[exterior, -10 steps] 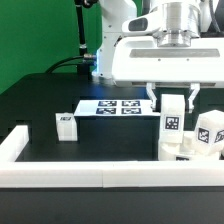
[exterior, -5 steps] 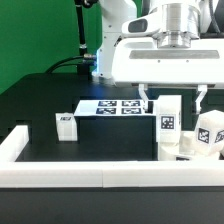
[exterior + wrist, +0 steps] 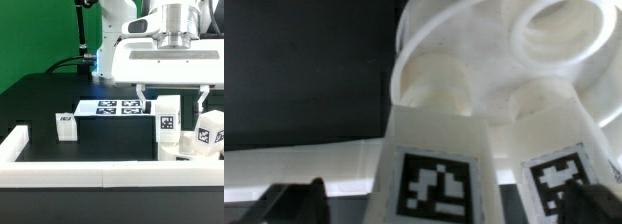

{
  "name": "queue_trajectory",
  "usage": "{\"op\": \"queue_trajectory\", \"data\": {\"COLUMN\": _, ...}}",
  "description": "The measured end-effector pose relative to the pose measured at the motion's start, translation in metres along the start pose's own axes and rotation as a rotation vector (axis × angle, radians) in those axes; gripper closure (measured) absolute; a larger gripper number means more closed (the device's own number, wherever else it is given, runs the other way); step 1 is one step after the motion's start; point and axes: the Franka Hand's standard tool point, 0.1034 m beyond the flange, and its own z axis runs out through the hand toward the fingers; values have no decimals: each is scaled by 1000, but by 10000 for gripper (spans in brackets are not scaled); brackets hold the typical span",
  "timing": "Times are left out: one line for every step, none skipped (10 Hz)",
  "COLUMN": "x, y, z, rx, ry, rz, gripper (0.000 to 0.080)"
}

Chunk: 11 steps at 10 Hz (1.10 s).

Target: Assemble stool

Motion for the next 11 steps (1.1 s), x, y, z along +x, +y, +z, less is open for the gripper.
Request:
{"op": "queue_trajectory", "data": {"x": 0, "y": 0, "z": 0, "rx": 0, "ry": 0, "rz": 0, "gripper": 150}}
{"op": "queue_trajectory", "data": {"x": 0, "y": 0, "z": 0, "rx": 0, "ry": -2, "rz": 0, "gripper": 150}}
{"op": "queue_trajectory", "data": {"x": -1, "y": -1, "z": -2, "rx": 7, "ry": -68, "rz": 12, "gripper": 150}}
{"op": "queue_trajectory", "data": {"x": 9, "y": -4, "z": -13, "rx": 24, "ry": -120, "rz": 33, "gripper": 150}}
{"op": "queue_trajectory", "data": {"x": 17, "y": -3, "z": -18, "rx": 29, "ry": -113, "rz": 44, "gripper": 150}}
{"op": "queue_trajectory", "data": {"x": 11, "y": 0, "z": -15, "rx": 28, "ry": -172, "rz": 51, "gripper": 150}}
{"op": "queue_trajectory", "data": {"x": 10, "y": 1, "z": -13, "rx": 34, "ry": -274, "rz": 68, "gripper": 150}}
{"op": "queue_trajectory", "data": {"x": 14, "y": 5, "z": -10, "rx": 36, "ry": -312, "rz": 78, "gripper": 150}}
{"op": "queue_trajectory", "data": {"x": 11, "y": 12, "z": -10, "rx": 42, "ry": -437, "rz": 98, "gripper": 150}}
{"op": "queue_trajectory", "data": {"x": 14, "y": 13, "z": -12, "rx": 51, "ry": -518, "rz": 111, "gripper": 150}}
{"op": "queue_trajectory", "data": {"x": 19, "y": 11, "z": -14, "rx": 60, "ry": -584, "rz": 120, "gripper": 150}}
